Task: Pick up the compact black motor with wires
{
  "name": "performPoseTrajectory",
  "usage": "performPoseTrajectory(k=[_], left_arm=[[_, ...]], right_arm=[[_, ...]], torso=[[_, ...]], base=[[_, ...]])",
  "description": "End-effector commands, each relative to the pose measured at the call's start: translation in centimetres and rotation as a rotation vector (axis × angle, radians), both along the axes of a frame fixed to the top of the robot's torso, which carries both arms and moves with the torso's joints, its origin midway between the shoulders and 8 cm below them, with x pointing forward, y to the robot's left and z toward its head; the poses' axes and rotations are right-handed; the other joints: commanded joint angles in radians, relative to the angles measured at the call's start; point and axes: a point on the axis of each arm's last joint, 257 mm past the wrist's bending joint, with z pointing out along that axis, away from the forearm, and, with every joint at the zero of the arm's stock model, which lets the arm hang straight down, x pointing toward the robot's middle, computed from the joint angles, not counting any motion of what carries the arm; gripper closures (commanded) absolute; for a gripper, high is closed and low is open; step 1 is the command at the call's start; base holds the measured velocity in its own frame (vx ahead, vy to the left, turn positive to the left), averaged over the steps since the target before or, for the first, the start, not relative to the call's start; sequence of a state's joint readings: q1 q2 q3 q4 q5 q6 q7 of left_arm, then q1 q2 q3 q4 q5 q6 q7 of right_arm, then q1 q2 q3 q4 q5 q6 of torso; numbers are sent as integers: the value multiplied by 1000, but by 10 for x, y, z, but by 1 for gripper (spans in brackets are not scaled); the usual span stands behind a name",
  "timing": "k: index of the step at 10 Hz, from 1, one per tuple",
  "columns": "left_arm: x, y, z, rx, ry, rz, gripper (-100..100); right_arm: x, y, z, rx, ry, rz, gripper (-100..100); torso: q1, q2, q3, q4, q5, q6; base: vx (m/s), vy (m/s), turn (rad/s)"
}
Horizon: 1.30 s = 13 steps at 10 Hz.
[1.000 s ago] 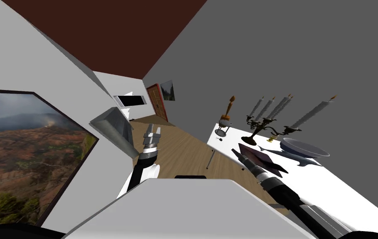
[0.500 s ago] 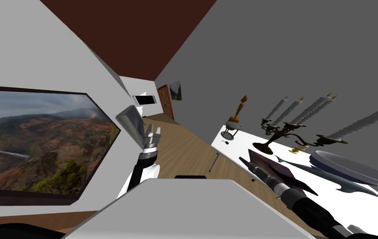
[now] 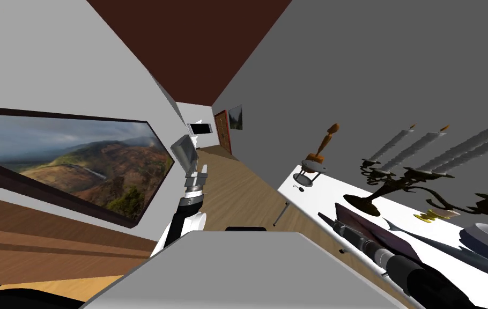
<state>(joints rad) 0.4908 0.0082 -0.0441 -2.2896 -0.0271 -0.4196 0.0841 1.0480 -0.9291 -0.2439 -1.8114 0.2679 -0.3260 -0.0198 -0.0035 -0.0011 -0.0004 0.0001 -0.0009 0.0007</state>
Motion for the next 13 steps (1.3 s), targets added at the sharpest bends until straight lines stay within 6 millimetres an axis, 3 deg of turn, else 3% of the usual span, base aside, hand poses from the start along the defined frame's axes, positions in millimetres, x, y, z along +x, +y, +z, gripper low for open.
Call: performPoseTrajectory(k=[1, 2, 4, 5, 7, 8, 10, 11, 13], left_arm=[[0, 0, 0, 0, 0, 0, 0], [0, 0, 0, 0, 0, 0, 0], [0, 0, 0, 0, 0, 0, 0], [0, 0, 0, 0, 0, 0, 0], [0, 0, 0, 0, 0, 0, 0], [0, 0, 0, 0, 0, 0, 0], [0, 0, 0, 0, 0, 0, 0], [0, 0, 0, 0, 0, 0, 0], [0, 0, 0, 0, 0, 0, 0]], right_arm=[[-20, -21, -10, -44, 73, -3, -100], [-19, -21, -9, -49, 76, 5, -100], [-54, -51, -22, -112, 192, -3, -100], [-53, -51, -21, -120, 200, 10, -100], [-88, -78, -28, -176, 313, 12, -100], [-87, -78, -28, -178, 314, 15, -100], [-119, -99, -33, -219, 412, 13, -100], [-119, -99, -33, -222, 416, 18, -100], [-148, -116, -35, -254, 506, 21, -100]], torso=[[0, 0, 0, 0, 0, 0], [-1, 0, 0, 0, 0, -1], [0, 0, 0, 0, 0, -1], [-2, 0, 0, 0, 0, -1], [0, 0, 0, 0, 0, -1], [-1, 0, 0, 0, 0, 0], [-1, -1, 0, 0, 0, 0], [-2, -1, 0, 0, 0, 0], [-1, -1, -1, 0, 0, 0]], base=[[-26, -37, 390], [-25, -35, 221], [-36, -39, 432], [-33, -43, 247], [-44, -34, 388], [-39, -39, 302], [-37, -37, 446], [-29, -39, 212], [-36, -29, 419]])
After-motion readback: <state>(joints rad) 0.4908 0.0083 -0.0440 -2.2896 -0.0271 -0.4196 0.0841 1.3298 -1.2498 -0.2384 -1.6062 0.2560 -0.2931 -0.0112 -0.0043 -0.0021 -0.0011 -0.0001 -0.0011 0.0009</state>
